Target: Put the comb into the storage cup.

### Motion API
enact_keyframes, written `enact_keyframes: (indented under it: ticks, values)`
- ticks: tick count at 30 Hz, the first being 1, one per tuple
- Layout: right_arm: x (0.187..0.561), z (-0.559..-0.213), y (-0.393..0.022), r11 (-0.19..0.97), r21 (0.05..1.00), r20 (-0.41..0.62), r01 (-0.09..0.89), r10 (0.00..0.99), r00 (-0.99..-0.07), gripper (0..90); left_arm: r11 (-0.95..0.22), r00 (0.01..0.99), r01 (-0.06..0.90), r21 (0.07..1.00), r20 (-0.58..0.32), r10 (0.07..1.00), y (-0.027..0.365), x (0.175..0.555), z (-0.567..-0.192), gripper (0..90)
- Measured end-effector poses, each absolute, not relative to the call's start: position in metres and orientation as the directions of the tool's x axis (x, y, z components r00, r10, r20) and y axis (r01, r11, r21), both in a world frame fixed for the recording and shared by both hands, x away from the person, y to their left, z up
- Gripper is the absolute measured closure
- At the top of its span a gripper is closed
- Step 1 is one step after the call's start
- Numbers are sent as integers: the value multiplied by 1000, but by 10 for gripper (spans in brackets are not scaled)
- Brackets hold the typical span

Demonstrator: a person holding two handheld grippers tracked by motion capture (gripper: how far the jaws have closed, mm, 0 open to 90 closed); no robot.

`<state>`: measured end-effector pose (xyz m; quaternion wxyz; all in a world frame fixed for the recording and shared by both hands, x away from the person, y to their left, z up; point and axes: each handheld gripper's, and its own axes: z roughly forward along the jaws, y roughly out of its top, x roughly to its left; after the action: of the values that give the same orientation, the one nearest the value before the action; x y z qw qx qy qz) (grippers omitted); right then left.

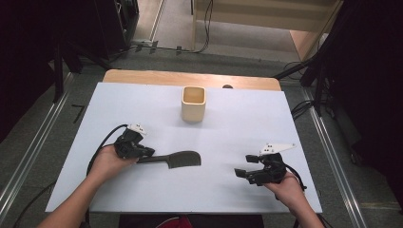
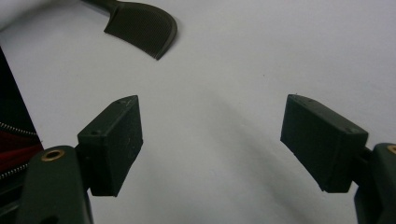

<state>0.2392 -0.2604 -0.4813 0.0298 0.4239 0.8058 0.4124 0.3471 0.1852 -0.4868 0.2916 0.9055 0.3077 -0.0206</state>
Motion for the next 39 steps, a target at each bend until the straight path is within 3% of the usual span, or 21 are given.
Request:
enact_keyframes:
  ticks: [34, 39]
  values:
    - [240, -481, -258, 306, 690, 301, 656, 704, -644, 190, -604, 784, 607, 517, -265, 562, 191, 320, -486, 900]
    - [240, -481, -259, 304, 692, 300, 655, 704, -644, 190, -553, 768, 624, 552, -303, 565, 199, 322, -479, 811]
